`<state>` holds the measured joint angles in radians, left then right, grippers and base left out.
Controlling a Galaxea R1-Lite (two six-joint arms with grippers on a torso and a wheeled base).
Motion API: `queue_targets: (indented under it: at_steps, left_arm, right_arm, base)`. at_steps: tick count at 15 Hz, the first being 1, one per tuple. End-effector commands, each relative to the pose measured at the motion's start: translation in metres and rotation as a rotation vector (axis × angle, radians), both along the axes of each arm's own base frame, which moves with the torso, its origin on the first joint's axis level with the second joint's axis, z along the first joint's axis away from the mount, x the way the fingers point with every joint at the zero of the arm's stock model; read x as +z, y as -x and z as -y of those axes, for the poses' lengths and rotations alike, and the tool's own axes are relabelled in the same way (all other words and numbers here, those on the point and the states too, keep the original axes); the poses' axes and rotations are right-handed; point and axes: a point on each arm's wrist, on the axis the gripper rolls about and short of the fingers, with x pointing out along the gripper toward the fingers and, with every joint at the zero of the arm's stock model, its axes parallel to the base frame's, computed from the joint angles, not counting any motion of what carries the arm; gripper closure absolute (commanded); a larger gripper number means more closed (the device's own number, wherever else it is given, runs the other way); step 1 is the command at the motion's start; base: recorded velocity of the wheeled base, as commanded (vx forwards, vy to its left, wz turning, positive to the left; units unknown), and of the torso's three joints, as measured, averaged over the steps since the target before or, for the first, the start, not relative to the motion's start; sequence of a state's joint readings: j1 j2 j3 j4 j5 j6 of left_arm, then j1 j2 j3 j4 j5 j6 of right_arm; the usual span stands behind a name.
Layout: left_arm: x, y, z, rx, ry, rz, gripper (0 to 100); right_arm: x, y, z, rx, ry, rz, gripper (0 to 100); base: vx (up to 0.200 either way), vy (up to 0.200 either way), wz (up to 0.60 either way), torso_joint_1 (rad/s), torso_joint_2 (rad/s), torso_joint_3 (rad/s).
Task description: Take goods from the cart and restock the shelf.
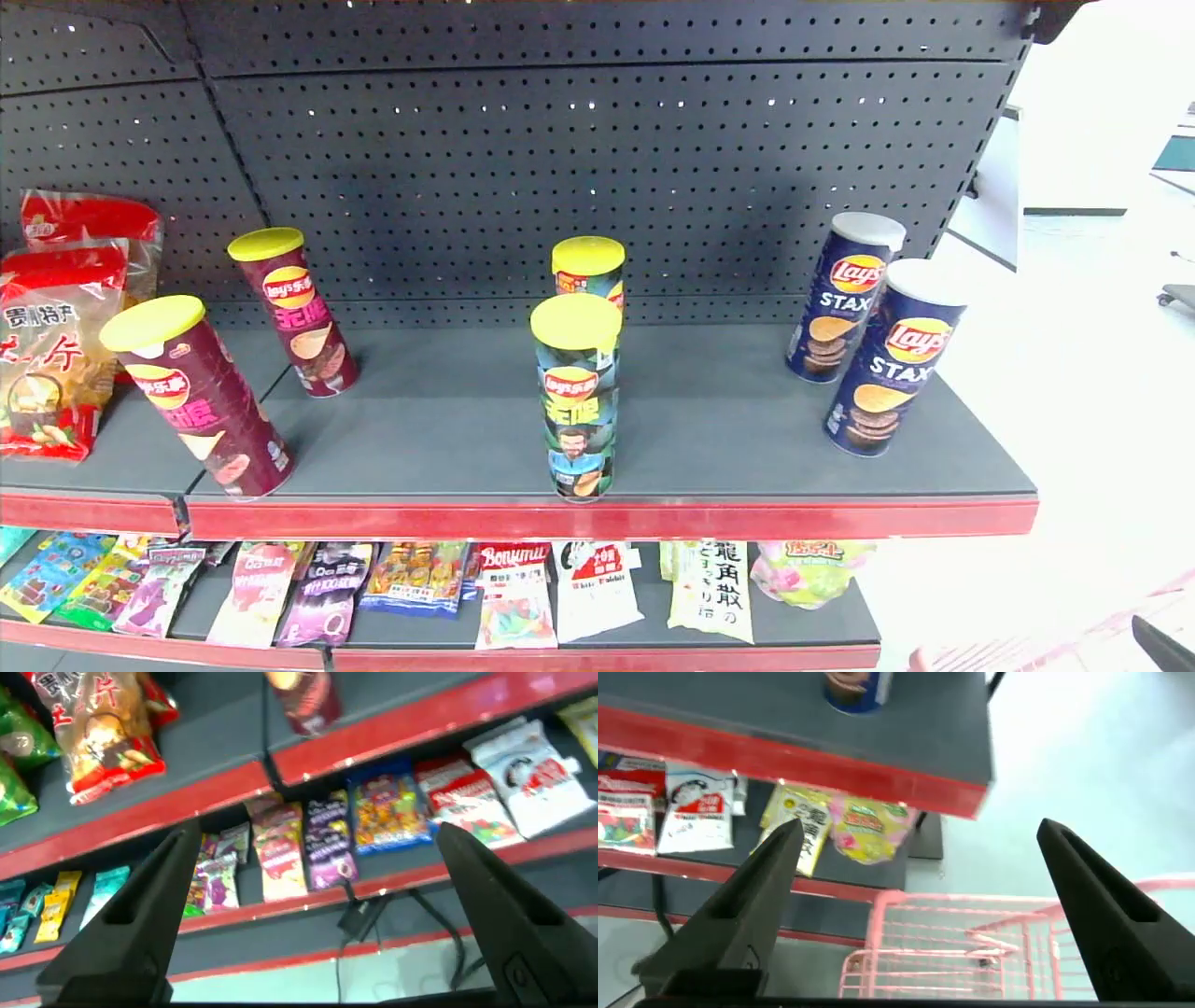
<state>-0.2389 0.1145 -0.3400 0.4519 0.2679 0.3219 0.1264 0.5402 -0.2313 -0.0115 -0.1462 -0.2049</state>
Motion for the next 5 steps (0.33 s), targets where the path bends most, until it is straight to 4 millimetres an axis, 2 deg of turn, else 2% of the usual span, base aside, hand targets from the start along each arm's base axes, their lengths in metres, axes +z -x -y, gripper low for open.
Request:
queue_targets:
  at_steps: [1,5]
  left_arm:
    - [-0.0005,0.0003,-0.0002,-0.001,0.001,0.007,0]
    - [0.0006,0.0004,-0.0002,-0.001,0.007,0.031,0]
  right_arm:
    - [0.0008,0.0002,0.0001,-0.001,0.0,0.006,0]
    - [0.0019,0.0037,0.0004,0.003,-0.003,0.032,0]
  base:
    - [0.0,0.0,0.0,0.0,0.0,0.0]
    - [0.0,0.0,0.0,0.0,0.0,0.0]
